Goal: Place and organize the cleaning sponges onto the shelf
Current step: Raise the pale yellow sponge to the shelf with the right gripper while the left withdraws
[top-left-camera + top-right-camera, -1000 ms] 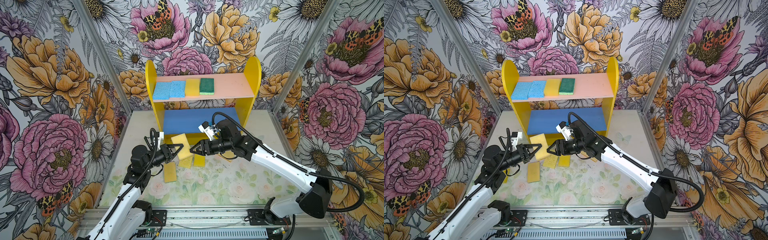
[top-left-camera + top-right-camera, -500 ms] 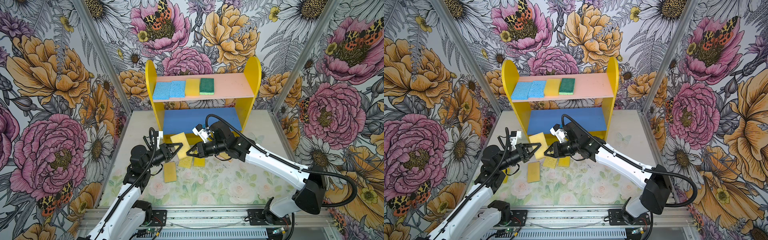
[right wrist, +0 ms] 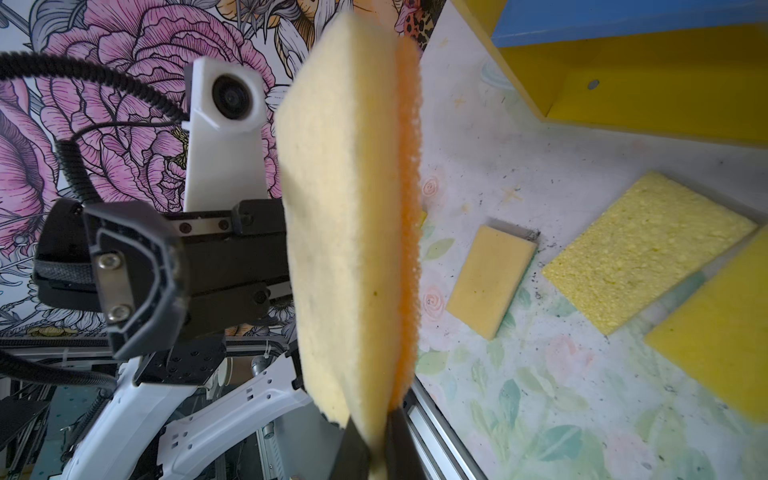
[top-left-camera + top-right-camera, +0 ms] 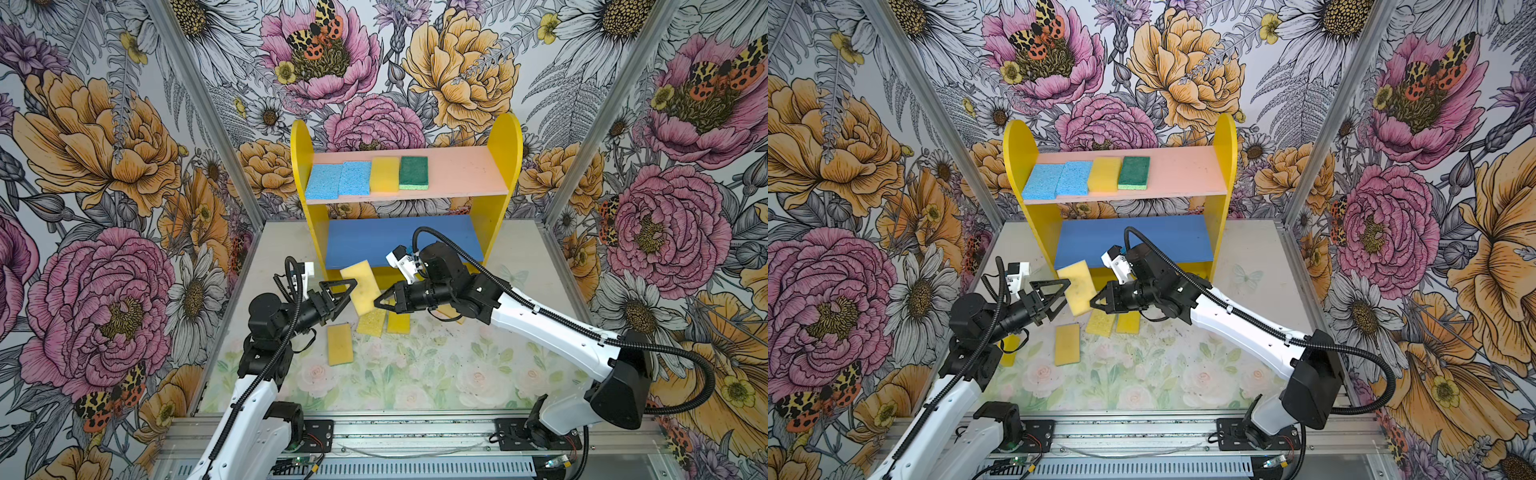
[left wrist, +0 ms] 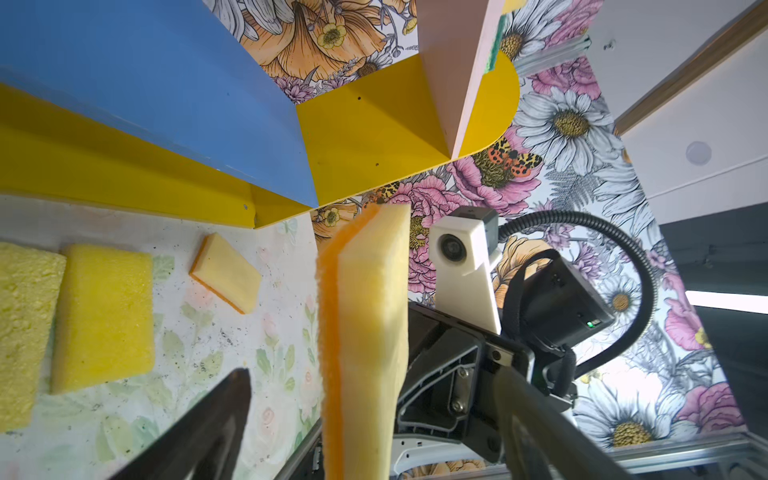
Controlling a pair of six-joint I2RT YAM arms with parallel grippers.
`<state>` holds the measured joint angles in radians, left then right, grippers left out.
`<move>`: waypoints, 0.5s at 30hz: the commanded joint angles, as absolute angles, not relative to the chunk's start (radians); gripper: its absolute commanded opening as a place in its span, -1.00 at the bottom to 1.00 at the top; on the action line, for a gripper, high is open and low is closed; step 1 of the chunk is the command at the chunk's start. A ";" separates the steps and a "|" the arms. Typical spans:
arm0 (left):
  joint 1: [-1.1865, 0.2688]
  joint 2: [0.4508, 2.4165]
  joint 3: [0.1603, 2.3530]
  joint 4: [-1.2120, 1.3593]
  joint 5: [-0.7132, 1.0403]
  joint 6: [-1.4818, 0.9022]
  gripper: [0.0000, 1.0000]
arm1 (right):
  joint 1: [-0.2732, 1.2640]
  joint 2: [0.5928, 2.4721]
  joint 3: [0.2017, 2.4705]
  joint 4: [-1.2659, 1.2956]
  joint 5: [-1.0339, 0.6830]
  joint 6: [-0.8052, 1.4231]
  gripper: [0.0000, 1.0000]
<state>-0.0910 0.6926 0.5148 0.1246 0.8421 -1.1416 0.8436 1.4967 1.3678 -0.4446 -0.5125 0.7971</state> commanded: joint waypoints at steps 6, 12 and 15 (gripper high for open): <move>-0.038 0.585 0.712 -0.356 0.715 -0.746 0.98 | 0.827 1.478 1.621 -0.580 -0.396 0.707 -0.91; 0.014 0.610 0.831 -0.563 0.626 -0.522 0.97 | 0.800 1.500 1.828 -0.668 -0.307 0.667 -0.93; 0.058 0.625 0.847 -0.602 0.640 -0.459 0.98 | 0.748 1.518 1.916 -0.701 -0.272 0.680 -0.94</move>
